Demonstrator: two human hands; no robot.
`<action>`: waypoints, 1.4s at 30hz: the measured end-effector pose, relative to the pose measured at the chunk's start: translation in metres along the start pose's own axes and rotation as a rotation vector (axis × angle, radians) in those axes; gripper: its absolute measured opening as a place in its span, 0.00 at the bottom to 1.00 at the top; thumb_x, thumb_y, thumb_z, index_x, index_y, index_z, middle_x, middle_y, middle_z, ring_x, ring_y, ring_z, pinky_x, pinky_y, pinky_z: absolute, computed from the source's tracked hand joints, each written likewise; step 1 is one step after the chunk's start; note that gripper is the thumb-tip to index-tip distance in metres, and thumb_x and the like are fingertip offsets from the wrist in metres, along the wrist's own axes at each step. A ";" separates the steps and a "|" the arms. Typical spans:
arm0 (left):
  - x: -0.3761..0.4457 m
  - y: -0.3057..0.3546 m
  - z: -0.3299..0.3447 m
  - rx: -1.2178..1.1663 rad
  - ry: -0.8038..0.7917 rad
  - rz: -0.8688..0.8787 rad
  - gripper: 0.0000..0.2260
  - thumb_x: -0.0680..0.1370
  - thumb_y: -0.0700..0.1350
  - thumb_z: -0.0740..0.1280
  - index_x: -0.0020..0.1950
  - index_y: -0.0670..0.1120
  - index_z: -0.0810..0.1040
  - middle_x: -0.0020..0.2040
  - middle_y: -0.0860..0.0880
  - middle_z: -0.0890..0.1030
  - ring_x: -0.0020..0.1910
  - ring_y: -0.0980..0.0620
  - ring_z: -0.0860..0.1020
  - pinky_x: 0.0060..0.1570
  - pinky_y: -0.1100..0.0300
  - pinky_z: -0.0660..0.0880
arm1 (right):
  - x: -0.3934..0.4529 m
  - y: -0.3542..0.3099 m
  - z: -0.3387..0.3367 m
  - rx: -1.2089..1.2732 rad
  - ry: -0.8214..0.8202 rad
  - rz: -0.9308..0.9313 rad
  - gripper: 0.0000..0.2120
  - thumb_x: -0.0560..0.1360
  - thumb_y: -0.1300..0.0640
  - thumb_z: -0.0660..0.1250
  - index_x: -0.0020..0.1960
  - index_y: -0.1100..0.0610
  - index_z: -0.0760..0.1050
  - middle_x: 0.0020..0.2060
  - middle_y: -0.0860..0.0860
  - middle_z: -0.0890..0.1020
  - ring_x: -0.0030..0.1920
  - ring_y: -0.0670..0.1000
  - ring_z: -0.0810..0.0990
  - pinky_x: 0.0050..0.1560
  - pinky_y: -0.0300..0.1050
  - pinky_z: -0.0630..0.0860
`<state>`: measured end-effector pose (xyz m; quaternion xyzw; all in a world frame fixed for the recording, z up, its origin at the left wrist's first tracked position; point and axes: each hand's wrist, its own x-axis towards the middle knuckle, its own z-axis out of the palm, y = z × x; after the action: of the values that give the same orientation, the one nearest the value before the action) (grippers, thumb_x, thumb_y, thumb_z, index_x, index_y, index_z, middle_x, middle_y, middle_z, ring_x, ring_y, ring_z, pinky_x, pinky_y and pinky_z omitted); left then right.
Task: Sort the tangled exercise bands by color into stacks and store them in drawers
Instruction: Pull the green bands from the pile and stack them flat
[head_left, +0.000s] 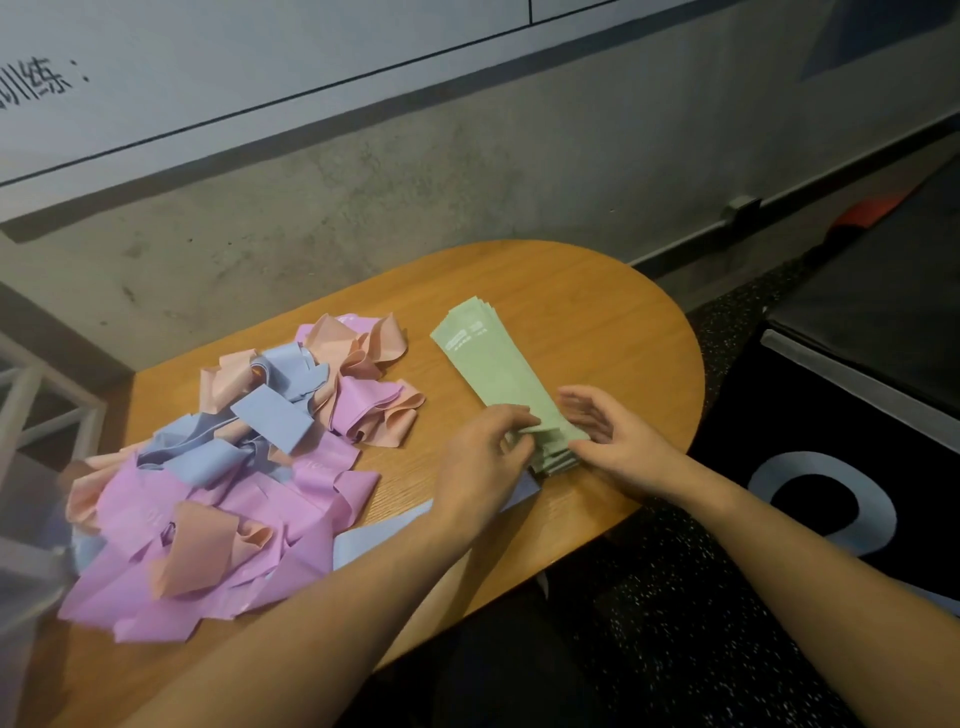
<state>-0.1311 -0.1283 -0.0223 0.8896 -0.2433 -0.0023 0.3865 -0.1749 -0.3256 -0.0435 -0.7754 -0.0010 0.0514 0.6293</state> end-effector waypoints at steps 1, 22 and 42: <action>-0.002 0.001 0.003 0.025 -0.026 0.003 0.10 0.78 0.43 0.71 0.58 0.53 0.83 0.60 0.59 0.81 0.58 0.64 0.76 0.57 0.70 0.72 | 0.000 -0.002 0.000 0.056 0.017 0.038 0.28 0.79 0.69 0.63 0.74 0.50 0.63 0.68 0.46 0.73 0.69 0.45 0.73 0.66 0.39 0.72; 0.046 -0.023 0.009 -0.554 0.262 -0.594 0.06 0.80 0.47 0.65 0.56 0.49 0.74 0.52 0.47 0.80 0.50 0.49 0.79 0.52 0.49 0.77 | 0.037 -0.001 0.020 -0.572 -0.078 0.203 0.27 0.85 0.50 0.54 0.81 0.48 0.52 0.81 0.46 0.51 0.80 0.49 0.47 0.79 0.47 0.48; 0.136 -0.037 0.011 -0.924 0.392 -0.634 0.31 0.79 0.27 0.60 0.79 0.48 0.64 0.66 0.50 0.79 0.48 0.56 0.82 0.51 0.54 0.81 | 0.034 -0.005 0.019 -0.568 -0.132 0.220 0.27 0.85 0.52 0.50 0.82 0.48 0.46 0.81 0.44 0.47 0.80 0.45 0.44 0.79 0.48 0.43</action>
<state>0.0029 -0.1733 -0.0306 0.6424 0.1362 -0.0591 0.7518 -0.1418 -0.3042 -0.0453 -0.9107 0.0276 0.1671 0.3767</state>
